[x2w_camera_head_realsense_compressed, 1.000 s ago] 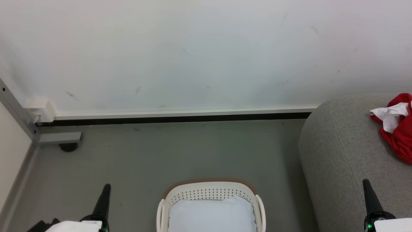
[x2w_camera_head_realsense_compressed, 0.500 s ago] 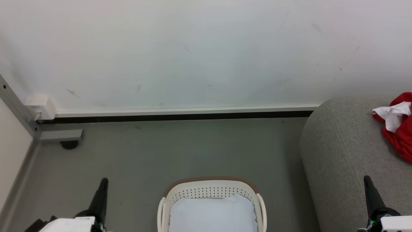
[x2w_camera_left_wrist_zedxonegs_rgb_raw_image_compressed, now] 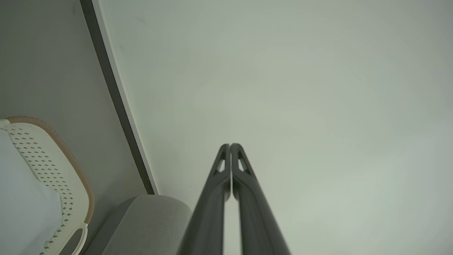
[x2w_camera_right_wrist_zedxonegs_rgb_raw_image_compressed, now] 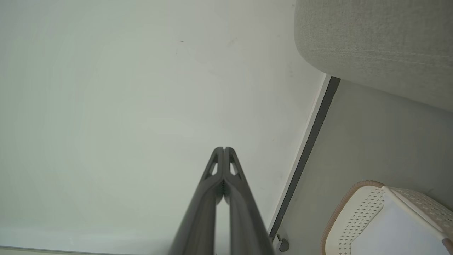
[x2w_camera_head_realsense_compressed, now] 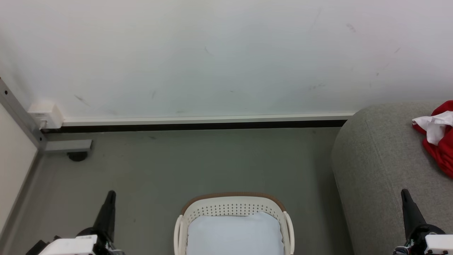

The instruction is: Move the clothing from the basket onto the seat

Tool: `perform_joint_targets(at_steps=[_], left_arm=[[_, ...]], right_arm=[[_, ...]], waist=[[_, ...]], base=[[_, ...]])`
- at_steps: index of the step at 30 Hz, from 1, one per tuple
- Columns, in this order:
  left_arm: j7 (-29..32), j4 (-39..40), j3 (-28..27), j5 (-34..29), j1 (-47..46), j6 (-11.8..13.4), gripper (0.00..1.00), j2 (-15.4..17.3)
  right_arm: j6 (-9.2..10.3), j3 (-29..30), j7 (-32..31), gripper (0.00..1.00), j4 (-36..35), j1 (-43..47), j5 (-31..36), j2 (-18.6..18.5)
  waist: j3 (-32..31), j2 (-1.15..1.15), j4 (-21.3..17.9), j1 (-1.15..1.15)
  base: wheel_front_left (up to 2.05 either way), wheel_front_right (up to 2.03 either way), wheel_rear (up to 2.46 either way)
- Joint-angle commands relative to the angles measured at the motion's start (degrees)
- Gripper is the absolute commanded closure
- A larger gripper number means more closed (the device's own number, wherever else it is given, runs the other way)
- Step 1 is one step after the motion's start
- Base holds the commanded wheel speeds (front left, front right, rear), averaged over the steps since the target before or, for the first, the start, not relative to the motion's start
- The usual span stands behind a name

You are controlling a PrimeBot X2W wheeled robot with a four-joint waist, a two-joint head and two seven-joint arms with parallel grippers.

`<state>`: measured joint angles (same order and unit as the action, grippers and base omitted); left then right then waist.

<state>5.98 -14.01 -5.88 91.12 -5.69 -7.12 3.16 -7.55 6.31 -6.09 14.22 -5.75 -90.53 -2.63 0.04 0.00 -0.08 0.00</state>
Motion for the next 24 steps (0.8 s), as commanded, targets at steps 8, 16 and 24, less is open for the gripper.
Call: perform_joint_targets(at_steps=[8,16,24], left_arm=[[0.61,-0.08,-0.68,1.77,-0.82,-0.56,1.00,-0.07],[0.54,-0.08,-0.71,1.72,-0.82,-0.56,1.00,-0.09],[0.57,-0.07,-0.74,1.67,-0.83,-0.56,1.00,-0.12]], right_arm=[[0.12,0.37,-0.63,1.00,-0.32,-0.81,-1.92,-0.43],[0.12,0.37,-0.64,1.00,-0.32,-0.81,-1.93,-0.42],[0.12,0.36,-0.62,1.00,-0.32,-0.81,-1.92,-0.42]], waist=[[0.13,0.00,0.08,0.00],[0.13,0.00,0.08,0.00],[0.13,0.00,0.08,0.00]], base=[[0.00,0.00,0.00],[0.00,0.00,0.00],[0.00,0.00,0.00]])
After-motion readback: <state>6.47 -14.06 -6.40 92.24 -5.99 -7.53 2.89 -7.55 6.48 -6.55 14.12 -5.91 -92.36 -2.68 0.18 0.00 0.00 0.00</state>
